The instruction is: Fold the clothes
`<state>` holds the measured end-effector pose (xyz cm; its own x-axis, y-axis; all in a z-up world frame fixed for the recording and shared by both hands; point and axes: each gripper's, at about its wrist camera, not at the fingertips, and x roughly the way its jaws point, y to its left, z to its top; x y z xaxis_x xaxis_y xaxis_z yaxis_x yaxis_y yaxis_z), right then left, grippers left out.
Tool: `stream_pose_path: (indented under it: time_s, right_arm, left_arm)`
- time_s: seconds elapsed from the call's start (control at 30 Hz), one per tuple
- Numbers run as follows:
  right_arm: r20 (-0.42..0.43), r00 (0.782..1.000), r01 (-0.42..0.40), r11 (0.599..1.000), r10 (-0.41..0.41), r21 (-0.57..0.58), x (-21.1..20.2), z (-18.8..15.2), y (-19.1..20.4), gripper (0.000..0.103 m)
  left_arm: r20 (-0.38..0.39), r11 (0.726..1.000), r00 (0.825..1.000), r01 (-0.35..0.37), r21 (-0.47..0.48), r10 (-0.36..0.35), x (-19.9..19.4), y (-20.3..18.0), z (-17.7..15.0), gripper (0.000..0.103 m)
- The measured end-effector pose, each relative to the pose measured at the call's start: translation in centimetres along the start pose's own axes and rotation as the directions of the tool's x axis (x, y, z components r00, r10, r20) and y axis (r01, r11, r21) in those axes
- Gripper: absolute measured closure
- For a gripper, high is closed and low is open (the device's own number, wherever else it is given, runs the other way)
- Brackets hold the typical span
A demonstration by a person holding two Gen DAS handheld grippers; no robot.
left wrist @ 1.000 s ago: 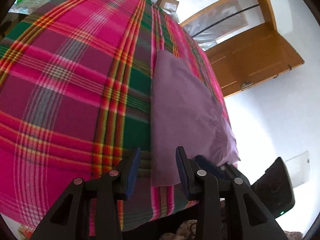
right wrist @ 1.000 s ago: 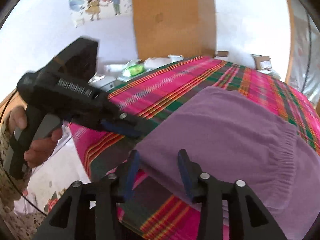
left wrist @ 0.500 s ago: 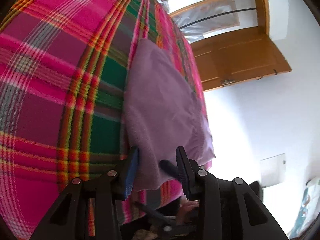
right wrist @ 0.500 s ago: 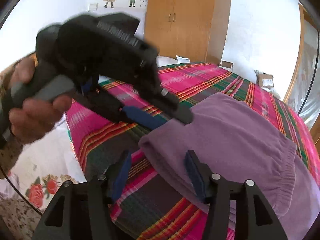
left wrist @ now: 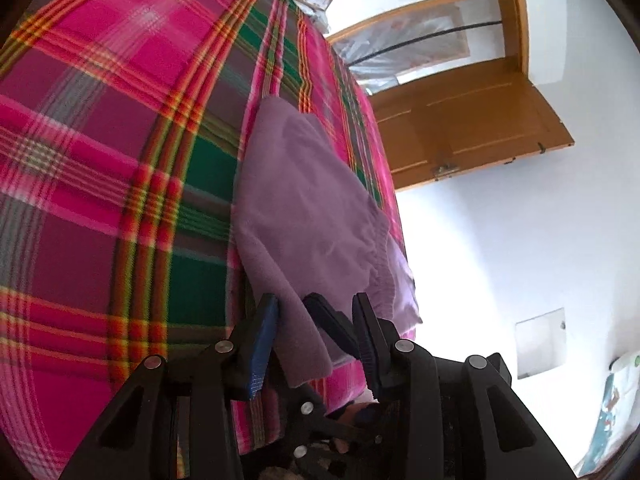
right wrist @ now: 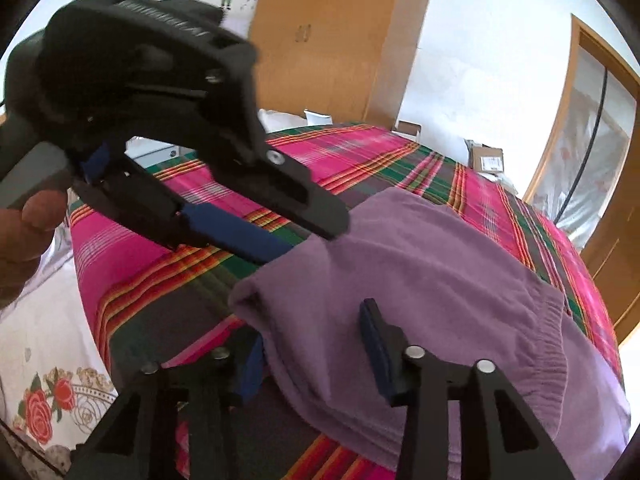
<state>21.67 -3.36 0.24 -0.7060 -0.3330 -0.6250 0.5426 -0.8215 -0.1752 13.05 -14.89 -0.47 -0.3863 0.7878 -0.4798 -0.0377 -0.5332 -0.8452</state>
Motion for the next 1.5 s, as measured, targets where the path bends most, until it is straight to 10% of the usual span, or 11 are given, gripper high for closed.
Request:
stream_pose_path:
  time_s: [0.3,1.03,1.27,1.5]
  right_arm:
    - [0.019,1.0,-0.014,1.0,0.013,0.025,-0.5,0.0,-0.2,0.091]
    - [0.096,0.991,-0.11,0.986,0.098,0.124,-3.9,0.3,-2.3,0.093]
    - [0.073,0.991,-0.116,0.986,0.108,0.119,-1.4,1.8,-3.9,0.093]
    - [0.053,0.994,-0.102,0.991,0.098,0.085,-0.6,2.7,-2.6,0.094]
  left_arm:
    - [0.035,0.999,0.999,-0.039,-0.034,0.04,0.5,0.7,1.2,0.041]
    - [-0.076,0.999,0.997,-0.007,-0.041,0.004,5.6,0.1,6.6,0.043]
    - [-0.079,0.999,0.997,-0.009,-0.038,0.006,6.1,1.4,7.1,0.086]
    - [-0.047,0.999,0.998,0.036,-0.034,-0.038,3.8,2.9,6.5,0.092]
